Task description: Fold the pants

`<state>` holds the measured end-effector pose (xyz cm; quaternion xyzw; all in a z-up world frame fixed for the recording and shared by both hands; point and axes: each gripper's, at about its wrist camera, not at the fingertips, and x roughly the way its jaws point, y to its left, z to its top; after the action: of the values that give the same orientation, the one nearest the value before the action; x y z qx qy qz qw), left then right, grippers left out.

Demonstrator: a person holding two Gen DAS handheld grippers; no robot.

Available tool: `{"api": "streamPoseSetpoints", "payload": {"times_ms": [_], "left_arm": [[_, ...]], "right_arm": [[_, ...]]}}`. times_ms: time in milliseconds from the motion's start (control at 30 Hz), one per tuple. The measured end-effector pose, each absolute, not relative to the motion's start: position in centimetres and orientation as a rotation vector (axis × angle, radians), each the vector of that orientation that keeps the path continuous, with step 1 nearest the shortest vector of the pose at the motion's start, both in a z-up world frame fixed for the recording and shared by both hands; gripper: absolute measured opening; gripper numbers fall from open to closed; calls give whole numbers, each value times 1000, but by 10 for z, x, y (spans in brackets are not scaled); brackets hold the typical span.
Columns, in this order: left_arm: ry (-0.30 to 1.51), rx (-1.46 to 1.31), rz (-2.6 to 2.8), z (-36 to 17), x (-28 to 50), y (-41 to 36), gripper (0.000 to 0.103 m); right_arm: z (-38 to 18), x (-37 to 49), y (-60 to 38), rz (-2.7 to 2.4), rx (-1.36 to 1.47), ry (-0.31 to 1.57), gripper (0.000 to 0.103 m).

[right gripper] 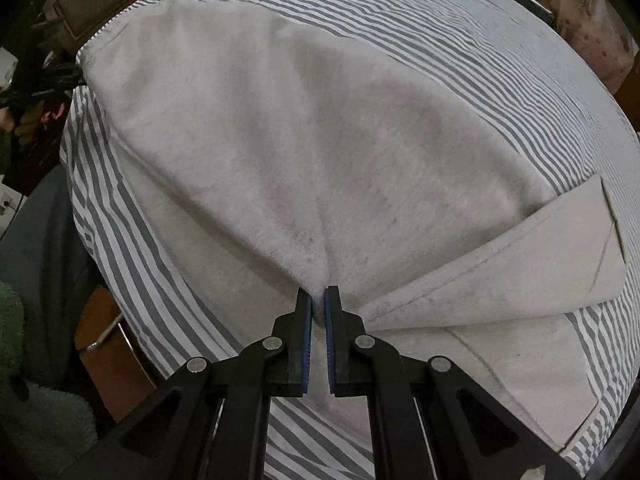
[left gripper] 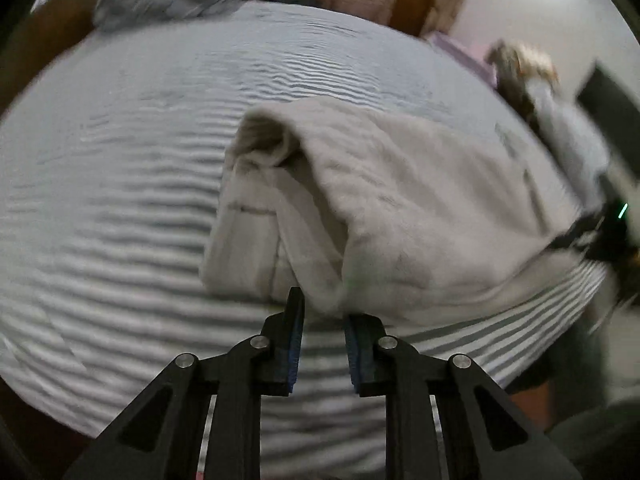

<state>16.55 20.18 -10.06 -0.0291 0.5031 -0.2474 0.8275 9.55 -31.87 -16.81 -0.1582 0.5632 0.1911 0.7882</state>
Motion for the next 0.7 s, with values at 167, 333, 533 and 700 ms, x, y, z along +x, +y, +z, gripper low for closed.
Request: {"api": "streamPoseSetpoints", "payload": {"times_ms": [167,333,533,700], "left_arm": [[1097,-283,-541,-98,152,211,33],[1074,-441,-586,-79,146,212,73],[1165,-586,-498,-97,161,214,76],[1153,-626,-405,-108,177,207,67]], "right_arm": [[-170,95,-317,404,-342,1205,6],[-172,94,-315,401,-348,1201,7],[-170,95,-315,401,-344,1188,7],[-164,91,-316,400,-343,1169,7]]}}
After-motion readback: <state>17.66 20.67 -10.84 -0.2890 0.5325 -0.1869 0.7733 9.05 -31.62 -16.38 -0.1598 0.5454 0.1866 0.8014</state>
